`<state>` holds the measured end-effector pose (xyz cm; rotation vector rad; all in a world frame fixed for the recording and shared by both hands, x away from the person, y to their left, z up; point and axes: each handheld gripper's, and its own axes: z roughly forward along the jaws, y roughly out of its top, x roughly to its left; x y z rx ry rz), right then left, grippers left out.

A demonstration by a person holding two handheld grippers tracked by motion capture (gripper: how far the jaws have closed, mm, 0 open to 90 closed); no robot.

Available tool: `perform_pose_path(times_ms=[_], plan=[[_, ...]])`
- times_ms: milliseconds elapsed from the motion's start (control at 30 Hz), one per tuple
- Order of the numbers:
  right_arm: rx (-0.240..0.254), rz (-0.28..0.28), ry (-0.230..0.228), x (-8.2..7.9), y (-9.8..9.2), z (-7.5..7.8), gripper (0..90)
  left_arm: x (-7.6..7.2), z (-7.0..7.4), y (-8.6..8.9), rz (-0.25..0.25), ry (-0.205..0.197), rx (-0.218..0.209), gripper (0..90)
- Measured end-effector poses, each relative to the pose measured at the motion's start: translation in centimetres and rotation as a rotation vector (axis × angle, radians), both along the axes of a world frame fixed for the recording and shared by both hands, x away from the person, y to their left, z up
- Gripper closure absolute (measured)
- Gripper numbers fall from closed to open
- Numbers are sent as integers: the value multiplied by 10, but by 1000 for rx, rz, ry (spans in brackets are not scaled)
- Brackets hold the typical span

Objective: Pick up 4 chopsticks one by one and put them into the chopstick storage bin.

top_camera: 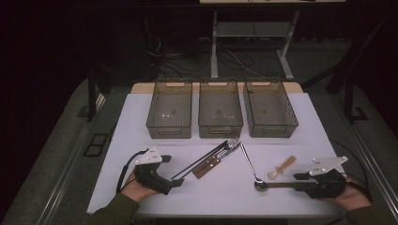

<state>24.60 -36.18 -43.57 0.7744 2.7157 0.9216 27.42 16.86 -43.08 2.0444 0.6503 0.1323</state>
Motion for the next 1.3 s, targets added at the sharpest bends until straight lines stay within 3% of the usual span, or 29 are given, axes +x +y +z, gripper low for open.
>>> perform_pose_path(times_ms=[100,300,700,1100,1300], plan=[[-27,0,15,2,-3,-4,579,0,0,0,-1,-1,0,0],[-29,9,31,2,-1,-4,671,0,0,0,-1,0,-1,0],[-40,20,41,-5,4,-1,721,0,0,0,-2,0,0,0],[-49,51,40,-21,11,-1,764,0,0,1,-3,-2,2,0],[-60,46,10,-24,14,-1,773,0,0,0,-7,-4,7,0]])
